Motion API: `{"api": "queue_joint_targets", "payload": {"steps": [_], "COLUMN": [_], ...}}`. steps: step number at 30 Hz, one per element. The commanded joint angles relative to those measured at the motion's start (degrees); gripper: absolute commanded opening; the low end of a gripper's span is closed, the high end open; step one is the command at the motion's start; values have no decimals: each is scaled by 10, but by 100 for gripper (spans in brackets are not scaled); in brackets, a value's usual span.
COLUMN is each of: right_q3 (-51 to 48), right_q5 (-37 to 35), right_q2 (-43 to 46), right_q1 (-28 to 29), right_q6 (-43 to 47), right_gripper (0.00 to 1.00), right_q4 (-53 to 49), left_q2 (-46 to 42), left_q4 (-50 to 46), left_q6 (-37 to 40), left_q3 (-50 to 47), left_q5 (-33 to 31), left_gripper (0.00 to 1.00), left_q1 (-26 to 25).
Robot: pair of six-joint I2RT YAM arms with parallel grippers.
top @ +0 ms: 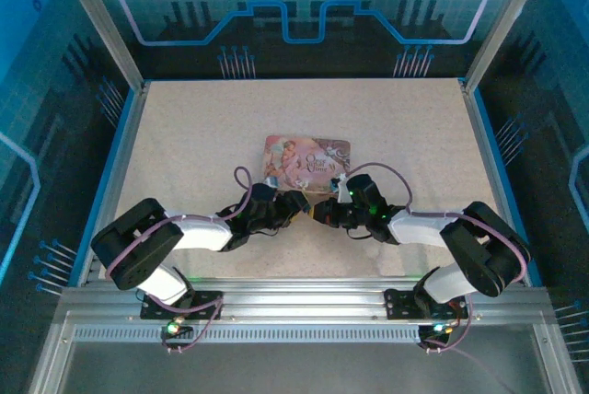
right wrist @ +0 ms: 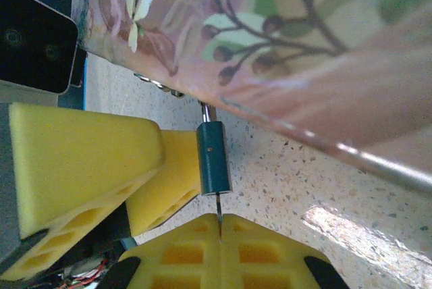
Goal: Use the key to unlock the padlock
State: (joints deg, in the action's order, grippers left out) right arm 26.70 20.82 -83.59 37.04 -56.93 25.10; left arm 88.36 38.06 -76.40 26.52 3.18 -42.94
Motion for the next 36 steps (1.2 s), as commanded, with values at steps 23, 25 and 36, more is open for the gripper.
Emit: {"api": "queue_joint_targets", "payload": {"steps": [23, 25, 36], "right_q3": [-4, -5, 6], "right_q5": [-27, -36, -75], "right_q2": [33, 45, 127], "right_q1": [10, 10, -3], "right_q6": [-79, -67, 68], "right_gripper": [9, 18, 53], "right_q4": [16, -5, -155], "left_q2": [20, 17, 12], "left_q4": [9, 4, -14], "left_q6": [-22, -21, -20], "left_q3": [14, 14, 27], "left_q5": [8, 6, 9], "left_gripper": [8, 6, 4], "left_q1": [-11, -11, -11]}}
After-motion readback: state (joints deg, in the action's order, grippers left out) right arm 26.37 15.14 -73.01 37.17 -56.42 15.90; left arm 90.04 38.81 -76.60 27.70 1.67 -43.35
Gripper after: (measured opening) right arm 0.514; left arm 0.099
